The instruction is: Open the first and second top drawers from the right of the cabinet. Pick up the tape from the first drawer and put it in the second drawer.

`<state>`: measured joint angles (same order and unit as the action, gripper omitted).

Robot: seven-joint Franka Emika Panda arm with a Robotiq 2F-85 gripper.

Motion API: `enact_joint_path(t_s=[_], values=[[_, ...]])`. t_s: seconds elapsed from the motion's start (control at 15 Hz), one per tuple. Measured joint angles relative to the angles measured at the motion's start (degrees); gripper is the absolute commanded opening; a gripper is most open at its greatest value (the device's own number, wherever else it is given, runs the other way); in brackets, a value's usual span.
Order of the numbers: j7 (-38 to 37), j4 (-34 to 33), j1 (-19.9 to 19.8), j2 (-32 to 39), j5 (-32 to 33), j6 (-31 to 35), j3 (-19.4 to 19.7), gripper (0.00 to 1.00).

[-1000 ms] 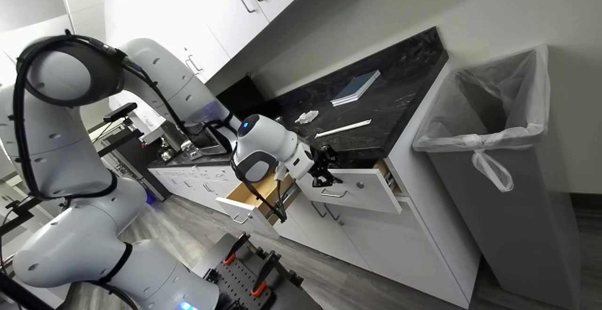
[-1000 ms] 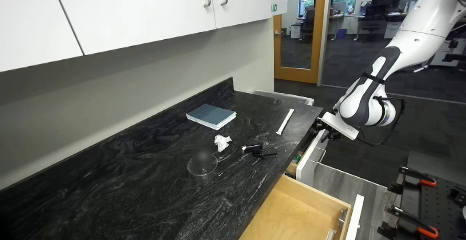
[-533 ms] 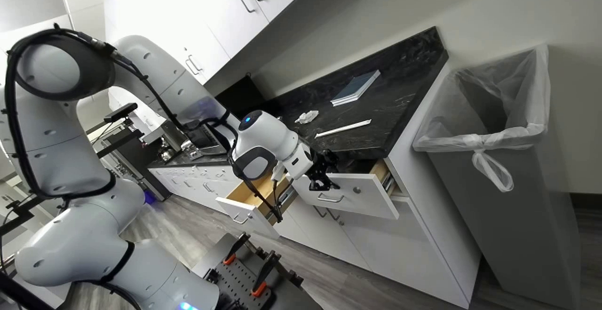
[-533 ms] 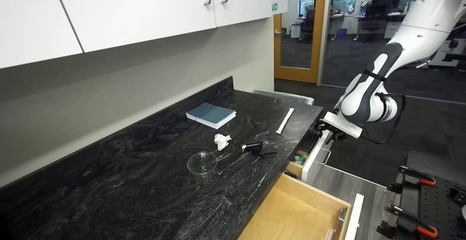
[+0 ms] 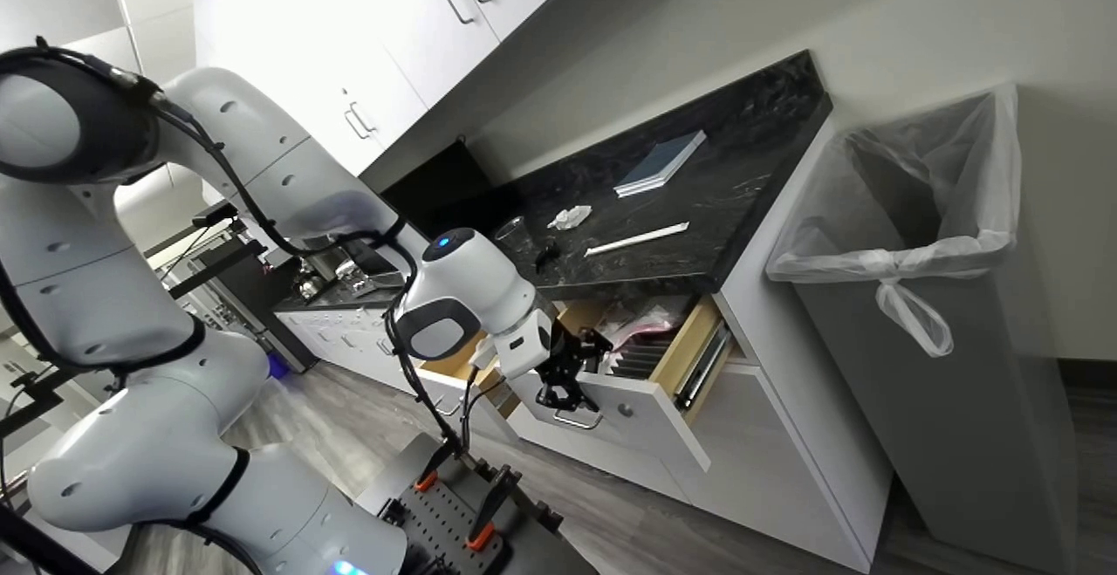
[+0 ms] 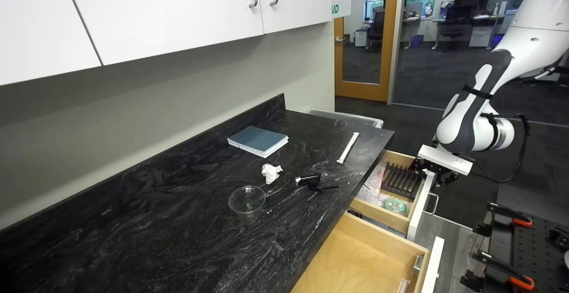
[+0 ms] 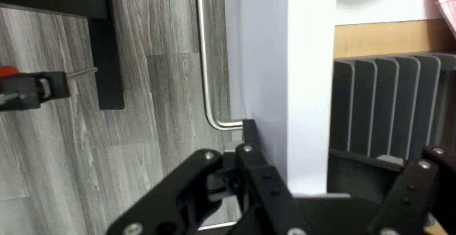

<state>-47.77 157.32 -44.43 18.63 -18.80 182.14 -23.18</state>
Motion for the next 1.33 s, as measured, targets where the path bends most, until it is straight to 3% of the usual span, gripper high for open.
enact_joint_path(t_s=[0.33,0.67,0.73,0.8,1.07,1.13,1.33], values=[[-1.07,2.06,1.13,-2.52,-4.37,-3.14,1.88,0.11],[-0.93,1.49,8.14,-5.34,-5.36,-11.97,10.43,0.11],[-0.92,1.45,11.48,-5.95,-4.88,-14.19,14.52,0.61],[-1.93,1.32,14.35,-6.39,-2.44,-16.1,18.28,0.62],[-7.21,1.35,25.58,-8.39,6.22,-19.14,31.48,0.91],[-8.59,1.42,27.35,-9.39,8.68,-19.15,33.31,0.98],[-13.76,1.36,30.52,-14.45,18.9,-19.77,35.9,1.0]])
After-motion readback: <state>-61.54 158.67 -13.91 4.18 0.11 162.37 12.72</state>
